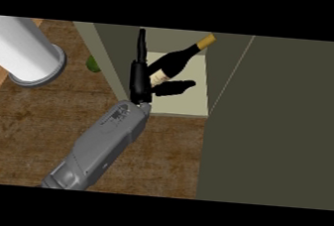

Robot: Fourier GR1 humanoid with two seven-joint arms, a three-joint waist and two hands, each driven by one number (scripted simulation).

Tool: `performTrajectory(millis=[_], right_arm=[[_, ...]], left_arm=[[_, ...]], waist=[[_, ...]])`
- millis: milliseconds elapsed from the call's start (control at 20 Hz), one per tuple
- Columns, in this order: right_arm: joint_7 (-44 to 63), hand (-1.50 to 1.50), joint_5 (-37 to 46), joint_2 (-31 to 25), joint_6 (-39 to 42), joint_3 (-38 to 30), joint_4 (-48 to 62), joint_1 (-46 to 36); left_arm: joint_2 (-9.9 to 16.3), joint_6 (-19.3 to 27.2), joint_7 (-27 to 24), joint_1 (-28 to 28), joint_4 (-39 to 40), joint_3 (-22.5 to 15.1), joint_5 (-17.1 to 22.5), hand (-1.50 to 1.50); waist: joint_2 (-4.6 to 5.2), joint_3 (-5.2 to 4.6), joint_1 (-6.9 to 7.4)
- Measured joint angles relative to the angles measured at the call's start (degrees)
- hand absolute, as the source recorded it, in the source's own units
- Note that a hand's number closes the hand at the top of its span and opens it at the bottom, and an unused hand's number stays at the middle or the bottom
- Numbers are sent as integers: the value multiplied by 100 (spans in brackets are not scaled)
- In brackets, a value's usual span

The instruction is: Pick up the wine, place it into the cabinet and close the cabinet

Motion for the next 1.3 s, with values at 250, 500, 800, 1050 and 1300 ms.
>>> performTrajectory(millis=[250,500,800,1050,1300], right_arm=[[-78,-150,36,-3,-49,30,-8,81],[-210,-150,91,23,-88,156,-17,204],[-51,-150,153,-58,-355,136,-36,-1],[-105,-150,205,-187,-335,39,-26,32],[16,-150,250,-301,-408,32,-43,-102]], left_arm=[[29,-152,217,514,-902,-366,-96,-150],[84,-206,276,1285,-1960,-712,-140,-150],[477,-265,678,2047,-3309,-1062,-267,-150],[1214,-341,1200,2744,-4651,-1336,-417,-150],[1846,-532,1289,3576,-5697,-1299,-418,-150]], waist=[[-29,3,86],[-39,3,119],[-37,2,159],[-44,5,167],[-29,3,166]])
